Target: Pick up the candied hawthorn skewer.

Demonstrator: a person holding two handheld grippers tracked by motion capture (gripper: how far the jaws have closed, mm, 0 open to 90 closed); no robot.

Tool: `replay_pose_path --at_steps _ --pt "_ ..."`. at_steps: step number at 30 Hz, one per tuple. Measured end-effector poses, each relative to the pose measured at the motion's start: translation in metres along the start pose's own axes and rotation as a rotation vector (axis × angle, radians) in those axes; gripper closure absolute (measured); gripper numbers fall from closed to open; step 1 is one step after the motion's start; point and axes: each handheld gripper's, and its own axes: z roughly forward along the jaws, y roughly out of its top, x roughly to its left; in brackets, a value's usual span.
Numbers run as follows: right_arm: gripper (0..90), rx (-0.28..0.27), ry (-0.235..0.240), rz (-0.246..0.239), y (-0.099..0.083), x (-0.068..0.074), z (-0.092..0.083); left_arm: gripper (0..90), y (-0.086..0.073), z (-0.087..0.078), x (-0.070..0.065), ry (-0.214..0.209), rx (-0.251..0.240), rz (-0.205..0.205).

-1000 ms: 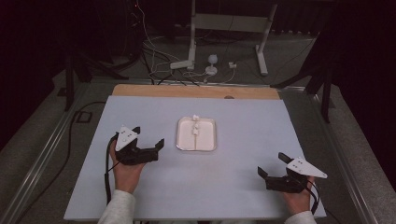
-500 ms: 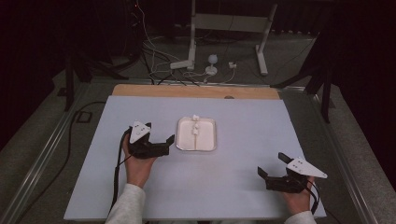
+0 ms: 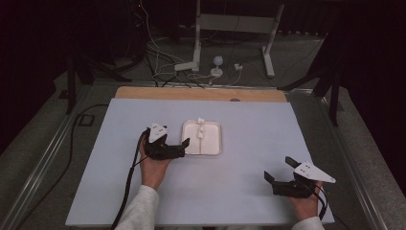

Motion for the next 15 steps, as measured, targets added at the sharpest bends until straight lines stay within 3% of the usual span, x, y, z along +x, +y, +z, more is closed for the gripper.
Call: replay_pose_path --at_steps 15 --pt "0.0 0.001 0.001 -0.002 0.000 0.000 0.000 2.0 -0.003 0.038 -0.016 0.012 0.074 0.014"
